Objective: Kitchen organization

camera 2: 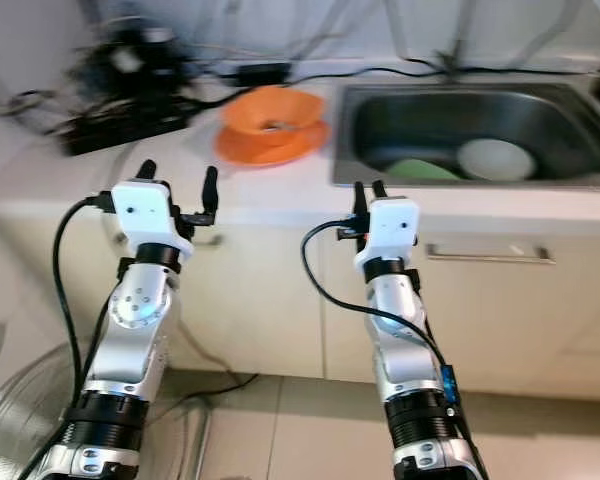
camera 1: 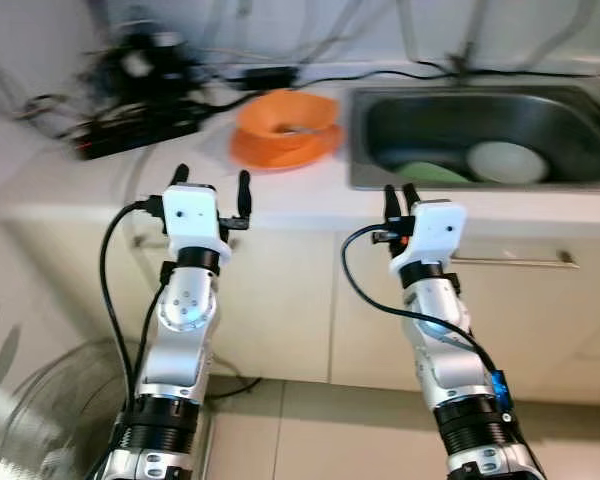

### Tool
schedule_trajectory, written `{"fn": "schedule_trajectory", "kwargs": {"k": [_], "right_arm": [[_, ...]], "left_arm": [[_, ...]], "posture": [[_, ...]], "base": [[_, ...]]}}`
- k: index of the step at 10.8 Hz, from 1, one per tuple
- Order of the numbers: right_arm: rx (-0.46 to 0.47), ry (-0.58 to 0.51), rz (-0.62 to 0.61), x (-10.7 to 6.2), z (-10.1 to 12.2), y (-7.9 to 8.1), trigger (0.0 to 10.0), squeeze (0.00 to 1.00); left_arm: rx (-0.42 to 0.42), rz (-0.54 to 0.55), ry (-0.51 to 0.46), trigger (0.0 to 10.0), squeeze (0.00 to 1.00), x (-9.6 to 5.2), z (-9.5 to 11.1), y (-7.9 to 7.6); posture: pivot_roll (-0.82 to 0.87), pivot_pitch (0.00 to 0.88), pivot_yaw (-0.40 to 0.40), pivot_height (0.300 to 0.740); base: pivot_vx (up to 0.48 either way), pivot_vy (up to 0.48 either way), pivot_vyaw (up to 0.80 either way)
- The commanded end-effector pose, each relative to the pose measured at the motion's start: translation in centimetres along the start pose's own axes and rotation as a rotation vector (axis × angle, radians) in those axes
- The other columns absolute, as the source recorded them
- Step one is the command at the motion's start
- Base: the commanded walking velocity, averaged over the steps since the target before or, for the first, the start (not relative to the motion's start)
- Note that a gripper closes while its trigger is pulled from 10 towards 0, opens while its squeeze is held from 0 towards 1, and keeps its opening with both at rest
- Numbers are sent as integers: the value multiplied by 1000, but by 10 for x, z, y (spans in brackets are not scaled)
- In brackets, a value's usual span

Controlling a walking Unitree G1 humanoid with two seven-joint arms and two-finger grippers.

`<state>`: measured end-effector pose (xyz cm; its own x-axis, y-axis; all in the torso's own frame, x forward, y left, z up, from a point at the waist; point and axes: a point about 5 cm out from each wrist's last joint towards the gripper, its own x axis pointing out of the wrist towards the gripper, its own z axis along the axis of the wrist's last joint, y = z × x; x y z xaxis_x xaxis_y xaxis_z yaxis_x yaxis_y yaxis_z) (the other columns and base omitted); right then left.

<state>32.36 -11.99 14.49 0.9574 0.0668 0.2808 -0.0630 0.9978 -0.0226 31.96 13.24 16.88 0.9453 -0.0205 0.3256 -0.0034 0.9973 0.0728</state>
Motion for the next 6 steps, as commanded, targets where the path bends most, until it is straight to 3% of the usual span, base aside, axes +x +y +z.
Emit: {"fn": "schedule_trajectory", "kwargs": {"k": [1, 2, 3, 6], "right_arm": [[10, -10, 8, 2, 3, 1, 10000, 0], [21, -6, 11, 3, 3, 2, 10000, 0], [35, 0, 19, 3, 3, 4, 10000, 0], [18, -4, 17, 4, 3, 5, 10000, 0]], "left_arm": [[4, -14, 5, 10000, 0, 1, -1, -2], [4, -17, 5, 10000, 0, 1, -1, -2], [5, -21, 5, 10000, 0, 1, -1, -3], [9, -20, 3, 10000, 0, 1, -1, -2]], "posture": [[53, 0, 86, 740], [53, 0, 86, 740], [54, 0, 85, 740], [60, 0, 82, 740]], "base": [[244, 0, 0], [247, 0, 0], [255, 0, -625], [254, 0, 0]]}}
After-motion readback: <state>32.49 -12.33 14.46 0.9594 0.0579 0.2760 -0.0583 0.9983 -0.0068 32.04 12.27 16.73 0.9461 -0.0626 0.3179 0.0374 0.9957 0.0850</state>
